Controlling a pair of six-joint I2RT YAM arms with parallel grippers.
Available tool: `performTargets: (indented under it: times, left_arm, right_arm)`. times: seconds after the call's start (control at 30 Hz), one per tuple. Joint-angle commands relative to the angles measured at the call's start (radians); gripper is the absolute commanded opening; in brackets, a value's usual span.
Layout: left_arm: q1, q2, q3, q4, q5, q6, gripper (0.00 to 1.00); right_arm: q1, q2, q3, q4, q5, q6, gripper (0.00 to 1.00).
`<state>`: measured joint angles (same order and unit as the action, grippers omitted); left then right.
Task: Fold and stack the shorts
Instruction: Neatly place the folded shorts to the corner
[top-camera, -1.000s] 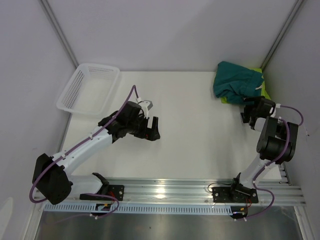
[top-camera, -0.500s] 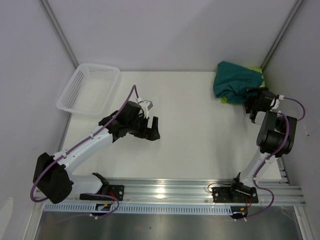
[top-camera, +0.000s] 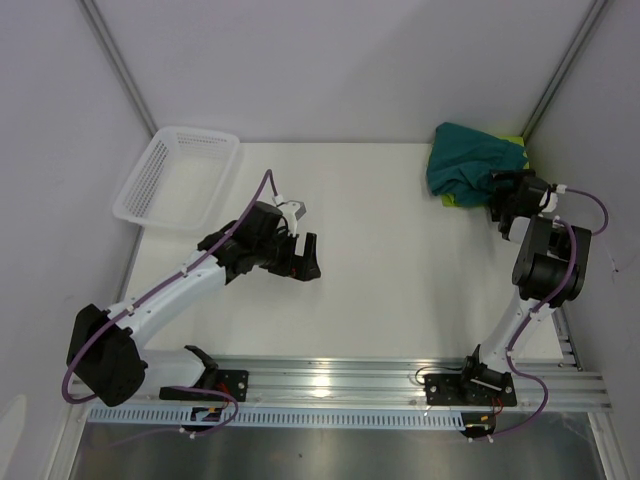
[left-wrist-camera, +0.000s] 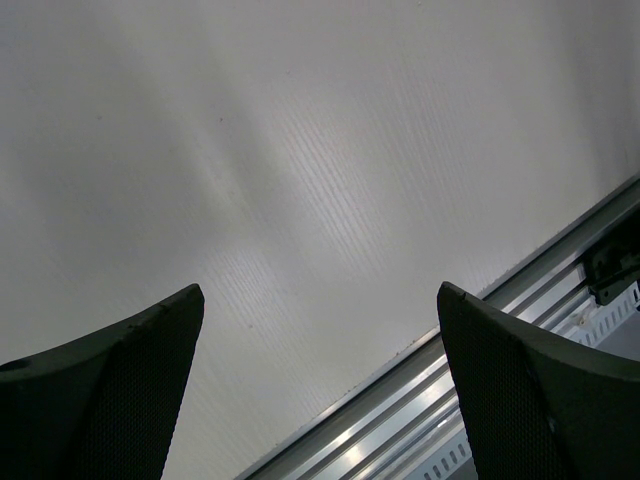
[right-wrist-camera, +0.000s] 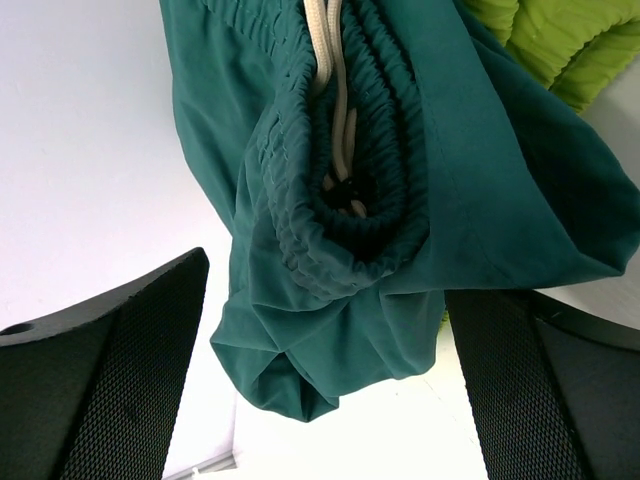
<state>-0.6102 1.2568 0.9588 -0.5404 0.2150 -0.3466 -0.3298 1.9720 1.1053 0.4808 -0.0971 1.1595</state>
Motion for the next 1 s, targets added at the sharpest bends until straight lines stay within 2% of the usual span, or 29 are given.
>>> performTargets:
  times: [0.0,0.3,0.37,0.4,0.43,0.57,0.63,0.83,0.97]
  left_arm:
    - [0.009,-0.003,-0.003,0.030,0.021,0.018,0.99]
    - [0.010,-0.013,-0.003,0.025,0.017,0.021,0.99]
    - [0.010,-0.011,-0.003,0.025,0.015,0.021,0.99]
    - [0.010,-0.010,-0.005,0.025,0.015,0.021,0.99]
    - [0.010,-0.008,-0.003,0.025,0.017,0.021,0.99]
    - [0.010,-0.007,-0.002,0.026,0.018,0.021,0.99]
    - [0.010,-0.005,0.000,0.025,0.018,0.023,0.99]
    - [0.012,-0.008,-0.002,0.019,0.017,0.023,0.99]
    - [0.012,-0.013,-0.003,0.022,0.018,0.023,0.99]
  right_arm:
    - [0.011,-0.041,-0.005,0.010,0.040,-0.012,0.99]
    - [0.006,0.024,0.033,0.030,0.034,0.012,1.00]
    - [0.008,0.040,0.050,0.024,0.039,0.014,0.95]
    - [0.008,0.045,0.068,0.021,0.039,0.016,0.90]
    - [0.008,0.050,0.076,0.016,0.042,0.017,0.81]
    - [0.006,0.054,0.108,-0.027,0.068,0.017,0.62]
    - [0.005,0.063,0.128,-0.025,0.069,0.023,0.45]
    - [-0.002,0.093,0.220,-0.094,0.076,0.008,0.02]
    - [-0.006,0.100,0.332,-0.198,0.080,-0.038,0.00]
